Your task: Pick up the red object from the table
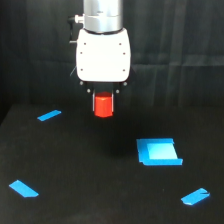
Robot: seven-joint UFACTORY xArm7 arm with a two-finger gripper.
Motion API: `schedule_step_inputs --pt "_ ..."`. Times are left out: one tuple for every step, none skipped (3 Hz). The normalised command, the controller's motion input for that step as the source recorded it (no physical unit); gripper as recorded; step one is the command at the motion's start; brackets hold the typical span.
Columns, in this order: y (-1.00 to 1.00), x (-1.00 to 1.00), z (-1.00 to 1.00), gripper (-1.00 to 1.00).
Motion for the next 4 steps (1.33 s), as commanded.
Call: schedule_step_inputs --pt "0.03 0.08 0.16 -0.94" --pt "0.07 0.07 0.00 -1.00" --pt "0.06 -0.01 0.05 -1.00" --pt "0.04 0.06 -0.05 -0.93"
